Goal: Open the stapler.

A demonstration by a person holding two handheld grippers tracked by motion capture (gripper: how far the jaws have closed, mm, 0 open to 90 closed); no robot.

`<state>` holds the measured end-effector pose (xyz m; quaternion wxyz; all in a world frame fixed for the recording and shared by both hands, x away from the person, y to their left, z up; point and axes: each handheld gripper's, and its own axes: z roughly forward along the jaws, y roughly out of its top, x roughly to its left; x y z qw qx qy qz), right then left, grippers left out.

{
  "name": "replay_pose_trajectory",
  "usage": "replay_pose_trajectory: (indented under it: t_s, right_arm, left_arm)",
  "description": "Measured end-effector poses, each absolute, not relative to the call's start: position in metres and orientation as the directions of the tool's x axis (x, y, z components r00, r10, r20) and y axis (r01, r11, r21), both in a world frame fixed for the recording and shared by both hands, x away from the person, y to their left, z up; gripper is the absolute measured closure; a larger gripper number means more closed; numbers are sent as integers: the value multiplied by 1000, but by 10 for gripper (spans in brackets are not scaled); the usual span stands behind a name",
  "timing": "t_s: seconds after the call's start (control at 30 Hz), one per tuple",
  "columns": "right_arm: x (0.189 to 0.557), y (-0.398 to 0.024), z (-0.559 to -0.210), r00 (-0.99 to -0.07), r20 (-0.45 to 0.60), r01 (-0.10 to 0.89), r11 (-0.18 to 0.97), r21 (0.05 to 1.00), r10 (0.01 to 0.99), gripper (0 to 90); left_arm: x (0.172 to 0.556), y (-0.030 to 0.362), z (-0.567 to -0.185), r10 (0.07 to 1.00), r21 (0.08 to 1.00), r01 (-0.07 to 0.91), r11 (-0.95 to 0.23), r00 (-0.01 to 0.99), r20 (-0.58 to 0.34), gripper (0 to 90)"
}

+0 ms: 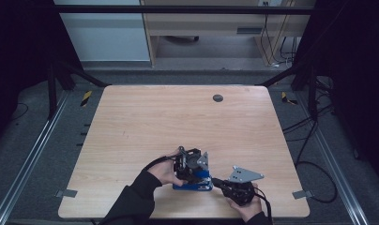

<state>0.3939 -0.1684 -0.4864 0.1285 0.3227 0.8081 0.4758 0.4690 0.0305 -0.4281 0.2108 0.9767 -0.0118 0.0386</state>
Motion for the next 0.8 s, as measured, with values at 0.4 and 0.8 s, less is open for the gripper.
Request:
replay_pose_trajectory:
  t_s: [0.4, 0.8]
  right_arm:
    - [403, -165, -484, -777, 103, 385, 340, 858, 622, 900]
    - [404, -161, -484, -784, 96, 374, 344, 861, 613, 900]
  left_arm:
    - [469, 30, -429, -7, 410, -39, -911, 997, 80, 653]
    - [470, 29, -430, 0, 407, -31, -913, 997, 77, 649]
